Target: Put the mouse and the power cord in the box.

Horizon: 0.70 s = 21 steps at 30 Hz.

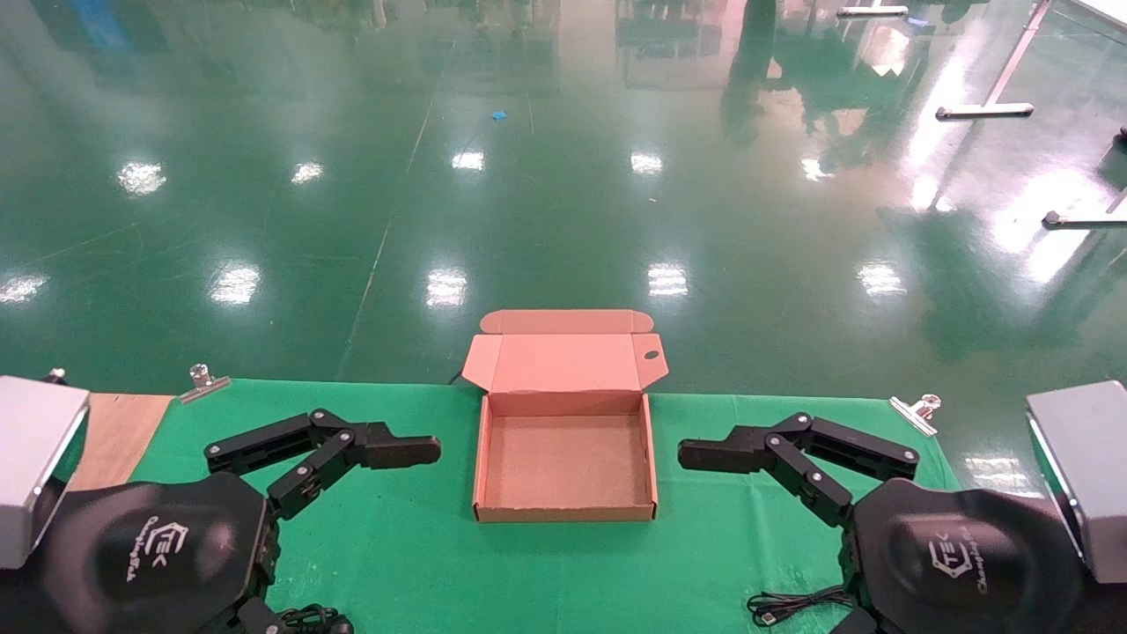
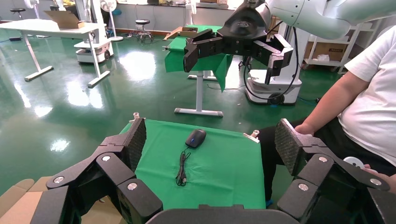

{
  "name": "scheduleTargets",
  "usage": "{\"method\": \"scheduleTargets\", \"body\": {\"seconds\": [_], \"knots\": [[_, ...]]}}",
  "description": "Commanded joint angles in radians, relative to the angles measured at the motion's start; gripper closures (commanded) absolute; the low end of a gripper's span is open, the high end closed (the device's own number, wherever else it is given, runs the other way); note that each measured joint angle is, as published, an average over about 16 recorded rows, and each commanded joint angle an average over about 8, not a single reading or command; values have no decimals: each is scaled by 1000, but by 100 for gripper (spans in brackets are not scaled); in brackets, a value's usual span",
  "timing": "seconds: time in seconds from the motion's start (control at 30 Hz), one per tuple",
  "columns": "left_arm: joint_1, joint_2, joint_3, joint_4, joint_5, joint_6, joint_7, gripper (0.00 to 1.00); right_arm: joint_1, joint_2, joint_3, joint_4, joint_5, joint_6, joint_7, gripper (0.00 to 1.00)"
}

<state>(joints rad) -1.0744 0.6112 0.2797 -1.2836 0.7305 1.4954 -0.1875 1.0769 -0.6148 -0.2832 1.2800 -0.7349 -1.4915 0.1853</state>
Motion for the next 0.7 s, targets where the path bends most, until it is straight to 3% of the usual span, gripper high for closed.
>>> {"method": "scheduleTargets", "body": {"seconds": [0.03, 0.7], "knots": [[0, 0, 0, 0, 0, 0, 0, 0, 0, 0, 0, 0, 0, 0, 0, 0], [0, 0, 0, 0, 0, 0, 0, 0, 0, 0, 0, 0, 0, 0, 0, 0]]}}
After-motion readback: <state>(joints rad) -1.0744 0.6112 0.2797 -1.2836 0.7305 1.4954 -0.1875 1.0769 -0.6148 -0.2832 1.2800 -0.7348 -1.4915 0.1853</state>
